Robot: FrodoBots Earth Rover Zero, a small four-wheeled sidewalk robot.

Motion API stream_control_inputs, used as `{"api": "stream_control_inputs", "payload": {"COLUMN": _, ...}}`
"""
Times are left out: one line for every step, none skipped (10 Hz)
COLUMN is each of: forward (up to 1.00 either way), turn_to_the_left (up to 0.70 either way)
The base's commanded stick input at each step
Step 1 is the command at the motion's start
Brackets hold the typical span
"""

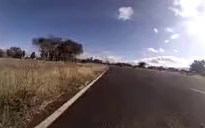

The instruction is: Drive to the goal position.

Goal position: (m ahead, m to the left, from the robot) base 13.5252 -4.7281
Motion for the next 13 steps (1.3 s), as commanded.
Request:
{"api": "stream_control_inputs", "payload": {"forward": 0.45, "turn_to_the_left": 0.00}}
{"api": "stream_control_inputs", "payload": {"forward": 0.45, "turn_to_the_left": 0.00}}
{"api": "stream_control_inputs", "payload": {"forward": 0.45, "turn_to_the_left": 0.00}}
{"api": "stream_control_inputs", "payload": {"forward": 0.45, "turn_to_the_left": 0.00}}
{"api": "stream_control_inputs", "payload": {"forward": 0.45, "turn_to_the_left": 0.00}}
{"api": "stream_control_inputs", "payload": {"forward": 0.45, "turn_to_the_left": 0.00}}
{"api": "stream_control_inputs", "payload": {"forward": 0.45, "turn_to_the_left": 0.00}}
{"api": "stream_control_inputs", "payload": {"forward": 0.45, "turn_to_the_left": 0.00}}
{"api": "stream_control_inputs", "payload": {"forward": 0.45, "turn_to_the_left": 0.00}}
{"api": "stream_control_inputs", "payload": {"forward": 0.45, "turn_to_the_left": 0.00}}
{"api": "stream_control_inputs", "payload": {"forward": 0.45, "turn_to_the_left": 0.00}}
{"api": "stream_control_inputs", "payload": {"forward": 0.45, "turn_to_the_left": 0.00}}
{"api": "stream_control_inputs", "payload": {"forward": 0.45, "turn_to_the_left": 0.00}}
